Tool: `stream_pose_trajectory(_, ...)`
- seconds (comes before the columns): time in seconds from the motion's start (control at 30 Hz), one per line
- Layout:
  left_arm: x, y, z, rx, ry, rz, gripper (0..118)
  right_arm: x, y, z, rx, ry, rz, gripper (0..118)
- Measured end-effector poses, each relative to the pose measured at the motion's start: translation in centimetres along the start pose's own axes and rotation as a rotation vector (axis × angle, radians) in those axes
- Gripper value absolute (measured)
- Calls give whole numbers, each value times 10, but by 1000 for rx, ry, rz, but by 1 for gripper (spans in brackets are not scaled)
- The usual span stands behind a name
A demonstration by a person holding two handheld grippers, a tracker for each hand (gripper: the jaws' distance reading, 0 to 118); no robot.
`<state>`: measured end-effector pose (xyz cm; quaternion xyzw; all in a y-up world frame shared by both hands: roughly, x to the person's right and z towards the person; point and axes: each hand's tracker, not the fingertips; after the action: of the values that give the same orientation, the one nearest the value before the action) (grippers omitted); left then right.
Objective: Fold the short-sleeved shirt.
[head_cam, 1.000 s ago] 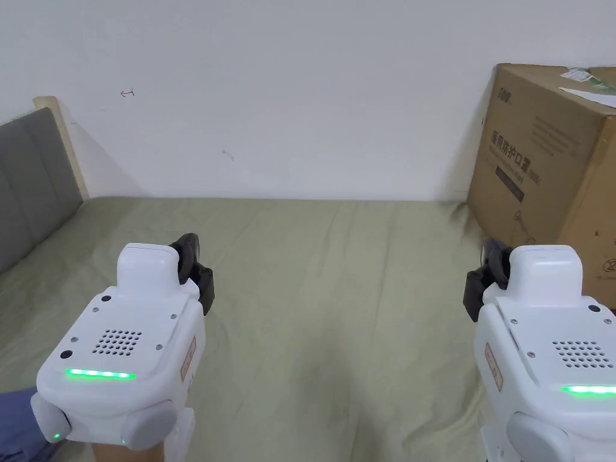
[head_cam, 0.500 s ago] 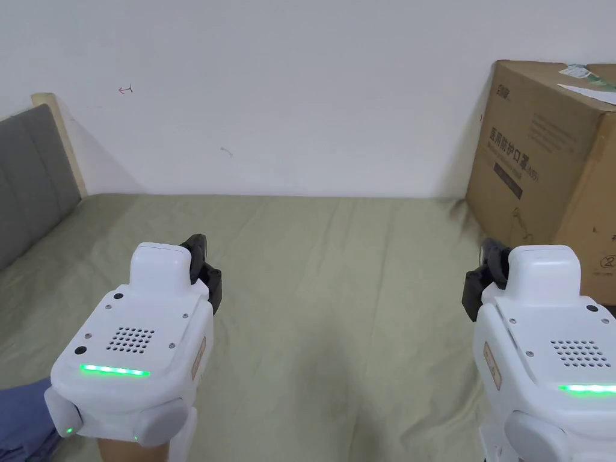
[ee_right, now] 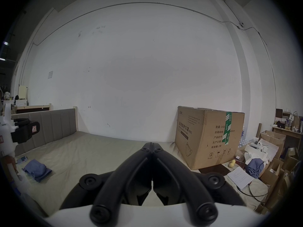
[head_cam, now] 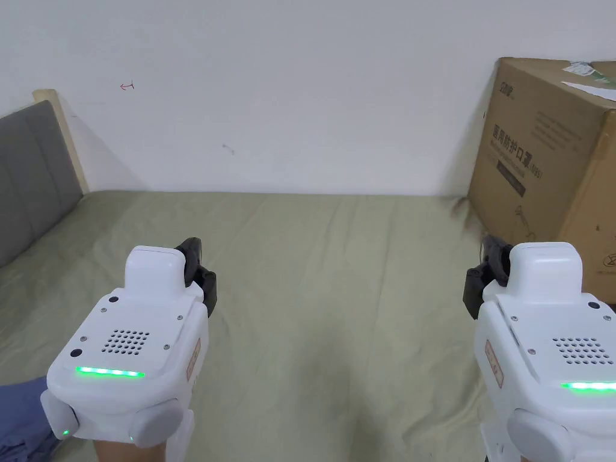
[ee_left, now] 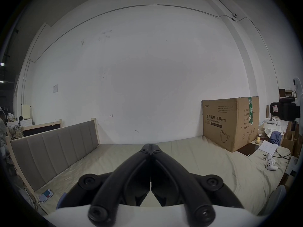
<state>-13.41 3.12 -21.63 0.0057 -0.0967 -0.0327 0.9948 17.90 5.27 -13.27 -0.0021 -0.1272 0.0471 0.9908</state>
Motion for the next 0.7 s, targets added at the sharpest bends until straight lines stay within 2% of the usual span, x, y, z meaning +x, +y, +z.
stream_pose_trajectory(0.7,-7,2,-1,1,-2,21,0,-4,0,0,-1,10,6,0)
